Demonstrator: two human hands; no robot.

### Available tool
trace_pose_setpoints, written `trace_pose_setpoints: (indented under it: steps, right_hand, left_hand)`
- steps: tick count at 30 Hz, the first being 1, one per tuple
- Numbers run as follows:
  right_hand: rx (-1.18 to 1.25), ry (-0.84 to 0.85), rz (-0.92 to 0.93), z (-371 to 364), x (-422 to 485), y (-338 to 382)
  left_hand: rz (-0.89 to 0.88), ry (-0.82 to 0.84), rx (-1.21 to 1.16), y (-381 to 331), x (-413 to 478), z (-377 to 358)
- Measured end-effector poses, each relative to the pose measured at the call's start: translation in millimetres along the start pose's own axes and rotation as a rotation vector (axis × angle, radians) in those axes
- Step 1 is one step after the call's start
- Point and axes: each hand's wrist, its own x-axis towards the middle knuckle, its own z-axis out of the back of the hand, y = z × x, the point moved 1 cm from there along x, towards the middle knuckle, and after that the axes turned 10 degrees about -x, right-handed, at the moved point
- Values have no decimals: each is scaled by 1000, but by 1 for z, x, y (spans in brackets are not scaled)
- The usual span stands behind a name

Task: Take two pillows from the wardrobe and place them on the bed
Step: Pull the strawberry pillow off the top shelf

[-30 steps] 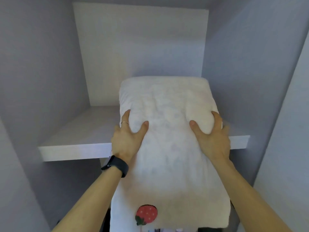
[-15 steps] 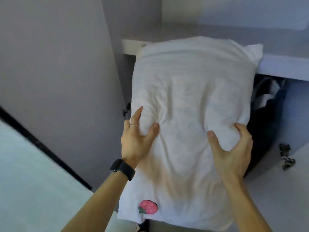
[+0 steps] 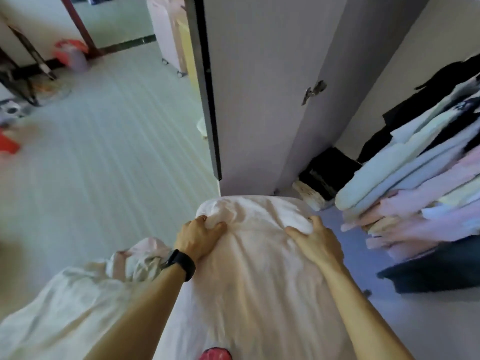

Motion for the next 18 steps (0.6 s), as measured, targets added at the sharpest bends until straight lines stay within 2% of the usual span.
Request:
trace_pose_setpoints:
  steps: [10, 18]
  right_hand:
    - [-213, 148, 377, -88, -5, 134]
    - [-305, 198, 570, -113, 7, 237]
  left_hand:
    - [337, -340, -158, 123, -48, 67]
    - [495, -439, -367, 165, -28, 106]
